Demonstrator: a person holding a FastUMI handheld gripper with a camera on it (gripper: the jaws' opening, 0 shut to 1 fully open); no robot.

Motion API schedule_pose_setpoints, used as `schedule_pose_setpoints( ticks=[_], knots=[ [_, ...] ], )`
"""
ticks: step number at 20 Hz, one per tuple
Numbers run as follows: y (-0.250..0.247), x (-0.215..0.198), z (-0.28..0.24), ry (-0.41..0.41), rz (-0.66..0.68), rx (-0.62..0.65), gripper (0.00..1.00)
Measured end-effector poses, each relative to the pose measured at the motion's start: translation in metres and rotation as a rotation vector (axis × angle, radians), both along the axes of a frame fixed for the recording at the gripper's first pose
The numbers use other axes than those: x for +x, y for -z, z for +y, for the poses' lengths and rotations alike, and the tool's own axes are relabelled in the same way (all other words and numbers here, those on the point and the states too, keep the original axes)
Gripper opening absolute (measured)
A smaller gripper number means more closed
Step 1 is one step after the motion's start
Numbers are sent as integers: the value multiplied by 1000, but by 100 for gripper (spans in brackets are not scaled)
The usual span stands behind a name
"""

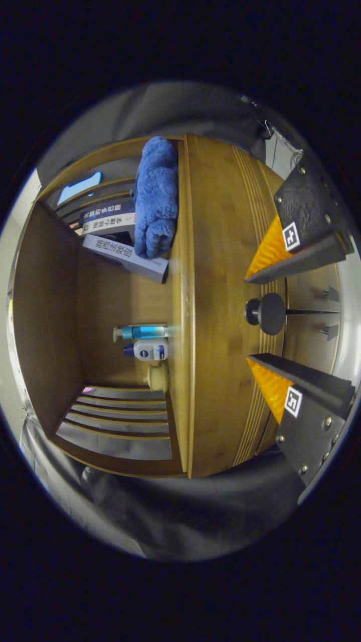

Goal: Pull open the drawer, take out the items inside it, and place them on the countertop above the cabinet.

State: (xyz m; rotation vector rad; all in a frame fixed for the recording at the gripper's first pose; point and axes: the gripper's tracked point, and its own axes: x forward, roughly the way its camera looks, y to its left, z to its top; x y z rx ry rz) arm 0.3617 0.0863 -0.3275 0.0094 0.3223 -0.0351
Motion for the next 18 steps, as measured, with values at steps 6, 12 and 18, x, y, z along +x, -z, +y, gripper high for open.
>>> schedule_pose_setpoints(
  ticks=[6,12,18],
  knots=[
    [7,5,-4,58,13,64,44],
    [12,3,-4,78,64,144,31],
    [9,-13,-4,87,87,155,25]
  ],
)
